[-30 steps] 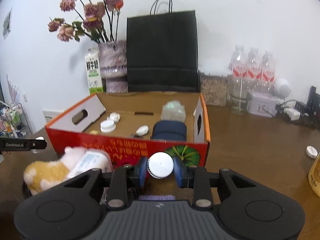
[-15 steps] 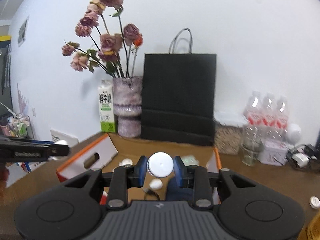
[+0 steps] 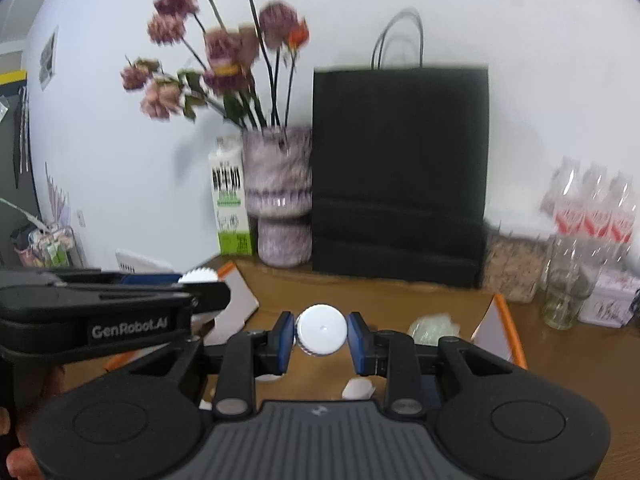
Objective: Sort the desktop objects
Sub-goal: 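Carry the ridged cap with the left gripper while the right carries the small cap into the box, then open both grippers to drop both white caps into the box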
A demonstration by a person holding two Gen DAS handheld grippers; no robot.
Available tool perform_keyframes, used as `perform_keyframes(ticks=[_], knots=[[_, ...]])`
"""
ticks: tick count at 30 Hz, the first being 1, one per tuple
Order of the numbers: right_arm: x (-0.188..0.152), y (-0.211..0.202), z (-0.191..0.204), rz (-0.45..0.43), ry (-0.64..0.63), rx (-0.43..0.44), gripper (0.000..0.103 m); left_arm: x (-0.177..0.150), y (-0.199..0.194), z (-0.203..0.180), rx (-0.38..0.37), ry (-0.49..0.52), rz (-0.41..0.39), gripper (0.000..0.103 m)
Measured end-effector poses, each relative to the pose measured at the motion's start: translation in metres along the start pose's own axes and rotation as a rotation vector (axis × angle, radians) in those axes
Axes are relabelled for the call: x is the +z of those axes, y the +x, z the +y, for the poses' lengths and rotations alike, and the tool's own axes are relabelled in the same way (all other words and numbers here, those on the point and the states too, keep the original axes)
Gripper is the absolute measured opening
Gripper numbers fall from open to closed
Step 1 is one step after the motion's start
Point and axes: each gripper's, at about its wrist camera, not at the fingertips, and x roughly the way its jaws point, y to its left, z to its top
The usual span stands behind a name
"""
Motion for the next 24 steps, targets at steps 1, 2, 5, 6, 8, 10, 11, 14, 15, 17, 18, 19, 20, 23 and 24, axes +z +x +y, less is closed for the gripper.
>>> perform_keyframes(ticks=[1, 2, 5, 6, 8, 10, 11, 14, 15, 17, 18, 19, 20, 23, 24], knots=[[-0.003, 0.006, -0.001, 0.019, 0.001, 0.001, 0.028, -0.001, 0.006, 0.0, 0.001, 0.004, 0.015, 0.04], [-0.005, 0.011, -0.003, 0.038, 0.002, 0.002, 0.028, -0.003, 0.012, 0.0, 0.002, 0.007, 0.032, 0.04], [-0.012, 0.022, -0.007, 0.075, 0.004, -0.001, 0.028, -0.01, 0.026, 0.0, 0.009, 0.023, 0.074, 0.04], [-0.014, 0.025, -0.008, 0.086, 0.006, -0.003, 0.028, -0.013, 0.029, 0.0, 0.011, 0.027, 0.087, 0.04], [-0.02, 0.031, -0.01, 0.111, 0.008, -0.007, 0.028, -0.018, 0.035, -0.001, 0.015, 0.037, 0.109, 0.04], [-0.025, 0.035, -0.011, 0.13, 0.007, -0.008, 0.028, -0.021, 0.039, 0.0, 0.012, 0.035, 0.129, 0.04], [-0.026, 0.037, -0.011, 0.138, 0.005, -0.01, 0.028, -0.021, 0.04, 0.001, 0.013, 0.031, 0.134, 0.04], [-0.03, 0.04, -0.011, 0.155, 0.001, -0.014, 0.028, -0.022, 0.042, 0.003, 0.017, 0.033, 0.142, 0.04], [-0.031, 0.041, -0.011, 0.159, 0.0, -0.014, 0.028, -0.023, 0.042, 0.003, 0.018, 0.033, 0.145, 0.04], [-0.032, 0.042, -0.01, 0.165, -0.004, -0.017, 0.028, -0.022, 0.044, 0.004, 0.01, 0.033, 0.155, 0.04], [-0.032, 0.042, -0.01, 0.168, -0.004, -0.018, 0.028, -0.023, 0.044, 0.004, 0.006, 0.031, 0.161, 0.04], [-0.032, 0.043, -0.011, 0.17, -0.004, -0.019, 0.028, -0.023, 0.045, 0.004, 0.004, 0.029, 0.166, 0.04], [-0.032, 0.043, -0.011, 0.172, -0.004, -0.02, 0.028, -0.023, 0.046, 0.004, 0.003, 0.028, 0.17, 0.04], [-0.033, 0.043, -0.011, 0.179, -0.008, -0.023, 0.028, -0.023, 0.044, 0.005, 0.009, 0.017, 0.17, 0.045], [-0.033, 0.042, -0.011, 0.179, -0.011, -0.026, 0.029, -0.023, 0.043, 0.005, 0.013, 0.018, 0.165, 0.052]])
